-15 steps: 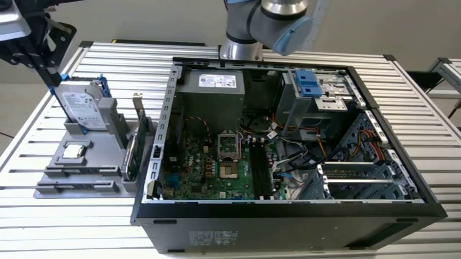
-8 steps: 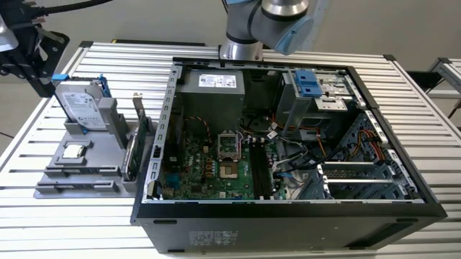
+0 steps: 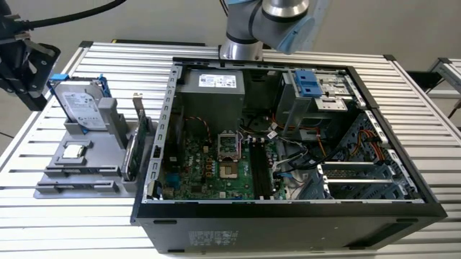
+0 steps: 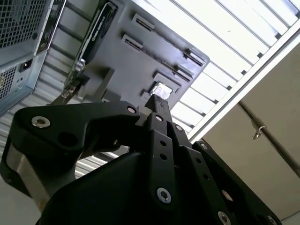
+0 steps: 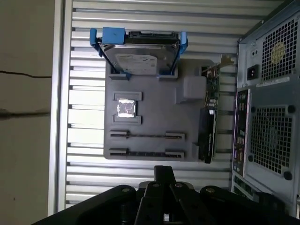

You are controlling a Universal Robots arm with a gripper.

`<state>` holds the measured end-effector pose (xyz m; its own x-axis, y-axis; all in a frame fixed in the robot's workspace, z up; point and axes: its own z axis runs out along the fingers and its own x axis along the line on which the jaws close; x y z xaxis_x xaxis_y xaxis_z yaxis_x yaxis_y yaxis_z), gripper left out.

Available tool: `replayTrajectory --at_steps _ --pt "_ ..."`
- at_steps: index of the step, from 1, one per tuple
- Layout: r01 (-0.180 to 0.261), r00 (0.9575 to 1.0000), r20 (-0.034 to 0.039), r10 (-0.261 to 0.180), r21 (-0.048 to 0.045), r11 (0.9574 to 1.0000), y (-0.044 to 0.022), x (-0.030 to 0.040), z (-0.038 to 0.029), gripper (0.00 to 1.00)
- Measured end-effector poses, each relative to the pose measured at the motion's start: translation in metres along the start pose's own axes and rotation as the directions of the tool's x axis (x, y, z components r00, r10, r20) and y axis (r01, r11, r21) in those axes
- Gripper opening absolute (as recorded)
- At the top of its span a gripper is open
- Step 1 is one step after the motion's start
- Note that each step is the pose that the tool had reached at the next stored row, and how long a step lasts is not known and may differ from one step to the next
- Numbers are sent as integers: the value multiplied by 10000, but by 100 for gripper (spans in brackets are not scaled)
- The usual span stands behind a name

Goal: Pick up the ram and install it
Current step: 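Pick up the ram and move it above insertion slot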

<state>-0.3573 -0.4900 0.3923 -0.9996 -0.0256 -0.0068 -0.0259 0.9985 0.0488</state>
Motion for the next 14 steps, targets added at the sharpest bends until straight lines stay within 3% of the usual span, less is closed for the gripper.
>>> replayTrajectory --at_steps 7,14 --pt "0 10000 -1 0 0 10000 -152 4 -7 0" --pt "0 10000 -9 0 0 10000 -160 4 -7 0"
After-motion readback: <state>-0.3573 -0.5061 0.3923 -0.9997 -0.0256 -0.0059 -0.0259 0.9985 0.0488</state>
